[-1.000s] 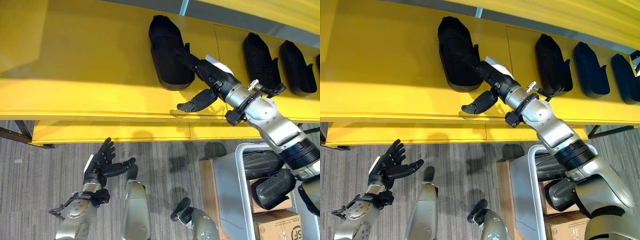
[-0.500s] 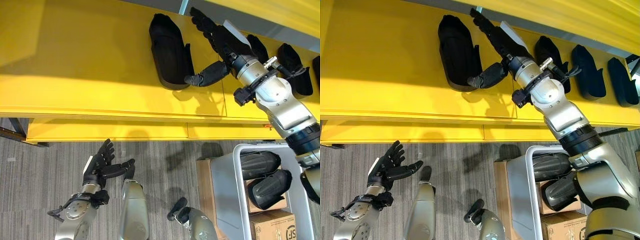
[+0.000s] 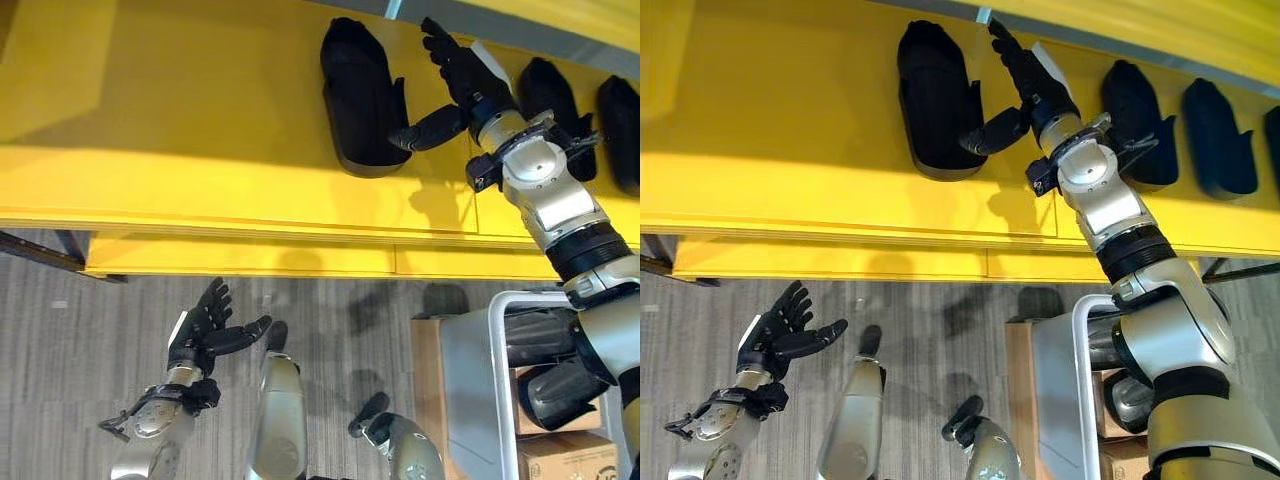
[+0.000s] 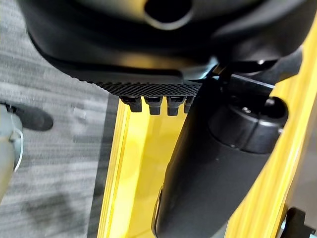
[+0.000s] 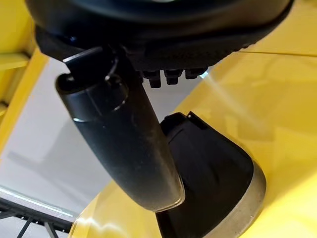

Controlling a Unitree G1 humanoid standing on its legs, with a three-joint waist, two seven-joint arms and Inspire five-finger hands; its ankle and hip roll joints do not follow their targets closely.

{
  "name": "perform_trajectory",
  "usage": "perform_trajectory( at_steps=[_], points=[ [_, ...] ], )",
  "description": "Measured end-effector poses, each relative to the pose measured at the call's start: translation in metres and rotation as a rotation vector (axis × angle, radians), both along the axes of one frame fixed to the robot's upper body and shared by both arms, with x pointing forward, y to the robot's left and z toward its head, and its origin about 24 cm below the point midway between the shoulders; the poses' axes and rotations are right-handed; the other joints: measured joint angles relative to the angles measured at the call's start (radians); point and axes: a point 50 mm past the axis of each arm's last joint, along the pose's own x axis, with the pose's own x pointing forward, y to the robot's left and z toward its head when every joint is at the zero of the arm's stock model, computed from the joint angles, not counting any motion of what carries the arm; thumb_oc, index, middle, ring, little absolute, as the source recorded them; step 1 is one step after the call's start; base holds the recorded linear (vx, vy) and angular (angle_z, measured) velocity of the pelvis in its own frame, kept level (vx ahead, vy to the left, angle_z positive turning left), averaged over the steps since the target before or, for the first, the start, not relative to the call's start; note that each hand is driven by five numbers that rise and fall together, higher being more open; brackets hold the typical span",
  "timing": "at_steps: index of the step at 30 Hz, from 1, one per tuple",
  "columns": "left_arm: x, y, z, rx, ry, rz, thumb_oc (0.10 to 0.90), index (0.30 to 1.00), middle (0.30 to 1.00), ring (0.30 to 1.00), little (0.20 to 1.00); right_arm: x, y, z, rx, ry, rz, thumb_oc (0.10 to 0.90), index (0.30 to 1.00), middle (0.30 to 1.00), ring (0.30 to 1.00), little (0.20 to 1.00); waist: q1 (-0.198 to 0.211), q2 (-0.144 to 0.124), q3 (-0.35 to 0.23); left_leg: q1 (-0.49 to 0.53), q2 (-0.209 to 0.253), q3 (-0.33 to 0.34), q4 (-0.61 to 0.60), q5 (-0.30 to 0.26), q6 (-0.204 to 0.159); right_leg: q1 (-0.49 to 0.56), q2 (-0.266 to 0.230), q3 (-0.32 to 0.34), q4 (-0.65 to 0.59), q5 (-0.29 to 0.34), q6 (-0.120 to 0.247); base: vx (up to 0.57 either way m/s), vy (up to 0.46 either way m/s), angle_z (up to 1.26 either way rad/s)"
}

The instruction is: Move parts from the plastic box to the shelf.

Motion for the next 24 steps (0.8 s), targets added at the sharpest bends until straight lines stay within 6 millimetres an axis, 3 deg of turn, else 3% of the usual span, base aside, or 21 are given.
perform_trajectory(
  at_steps=[8,18,24],
  points=[
    [0.002,-0.005,0.0,-0.004,-0.006,-0.021,0.9,1.0,1.0,1.0,1.0,0.006,-0.008,-0.003,-0.015,0.021,-0.066,0.9,1.0,1.0,1.0,1.0,0.011,0.015,0.0,-0.007,-0.014,-0.009,0.005,0.003,-0.001,0.0,-0.01,-0.005,0.01,-0.009,0.009,0.02,-0.012,0.05],
    [0.001,-0.007,-0.002,-0.004,0.006,-0.034,0.9,1.0,1.0,1.0,1.0,0.006,-0.003,0.015,-0.01,-0.021,-0.07,0.9,1.0,1.0,1.0,1.0,0.014,0.02,0.0,-0.02,-0.016,-0.021,0.012,-0.006,0.0,-0.001,-0.01,-0.017,0.011,-0.014,0.011,0.01,-0.007,0.02],
    [0.001,-0.007,-0.002,-0.004,0.006,-0.035,0.9,1.0,1.0,1.0,1.0,0.006,-0.004,0.016,-0.049,-0.03,-0.086,0.9,1.0,1.0,1.0,1.0,0.025,0.02,0.0,-0.034,-0.021,-0.036,0.01,-0.005,-0.001,-0.002,-0.008,-0.032,0.01,-0.017,0.011,0.02,-0.014,0.06]
  ],
)
